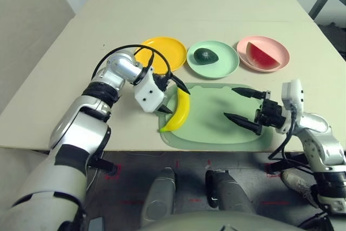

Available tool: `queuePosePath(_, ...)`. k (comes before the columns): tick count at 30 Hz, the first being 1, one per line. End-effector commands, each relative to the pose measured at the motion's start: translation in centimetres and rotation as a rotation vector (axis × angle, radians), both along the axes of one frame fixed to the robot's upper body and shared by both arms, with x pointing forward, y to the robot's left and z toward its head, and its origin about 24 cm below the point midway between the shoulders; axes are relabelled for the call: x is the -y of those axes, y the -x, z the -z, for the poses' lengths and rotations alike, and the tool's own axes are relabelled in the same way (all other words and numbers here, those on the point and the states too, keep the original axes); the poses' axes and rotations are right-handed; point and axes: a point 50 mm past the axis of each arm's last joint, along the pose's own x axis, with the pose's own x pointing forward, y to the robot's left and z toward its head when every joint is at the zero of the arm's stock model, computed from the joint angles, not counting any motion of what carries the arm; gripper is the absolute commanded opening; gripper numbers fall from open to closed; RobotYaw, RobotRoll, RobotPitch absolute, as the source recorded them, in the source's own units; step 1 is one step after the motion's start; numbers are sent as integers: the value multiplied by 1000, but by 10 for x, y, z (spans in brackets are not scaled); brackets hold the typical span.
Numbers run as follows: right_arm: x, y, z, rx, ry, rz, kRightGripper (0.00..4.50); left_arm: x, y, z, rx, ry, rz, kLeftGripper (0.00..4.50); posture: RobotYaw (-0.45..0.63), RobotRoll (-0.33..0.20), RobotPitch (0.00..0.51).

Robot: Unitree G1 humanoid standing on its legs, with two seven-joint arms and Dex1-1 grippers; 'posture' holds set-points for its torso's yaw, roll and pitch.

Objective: Place the fruits into color-matched plates.

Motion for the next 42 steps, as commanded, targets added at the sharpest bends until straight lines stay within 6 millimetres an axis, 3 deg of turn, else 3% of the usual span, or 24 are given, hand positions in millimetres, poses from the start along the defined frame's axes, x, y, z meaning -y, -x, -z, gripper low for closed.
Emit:
queuePosePath(1, -1, 3, 3, -15, -1, -6, 4473, 6, -3, 4, -28, -118, 11, 4500, 18, 0, 123)
queuePosePath(10, -6, 2, 3, -14, -12, -14, 4473, 32, -3, 10, -31, -298, 111, 4500, -18, 0, 126)
queuePosePath(18, -5, 4, 5, -20, -5, -8, 4500, 30, -4, 15, -61, -364, 94, 1816, -28, 0, 127)
queuePosePath(19, -5, 4, 5, -22, -5, -8, 4500, 29, -4, 14, -61, -366, 89, 1677, -28, 0, 127)
queuePosePath(26, -3, -1, 7, -29, 9, 7, 4500, 17, -13, -7, -47, -277, -17, 1677, -12, 0, 122)
queuePosePath(32, -8, -9, 9, -18, -8, 94, 4500, -12, -24, -35, -19, -247, -197, 1677, 30, 0, 127)
queuePosePath(37, -11, -15, 8, 0, -39, 169, 4500, -22, -34, -61, 77, -164, -355, 1677, 36, 0, 125)
queuePosePath(42, -13, -15, 12, 7, -15, 223, 4500, -29, -49, -69, 229, -95, -553, 1677, 28, 0, 126)
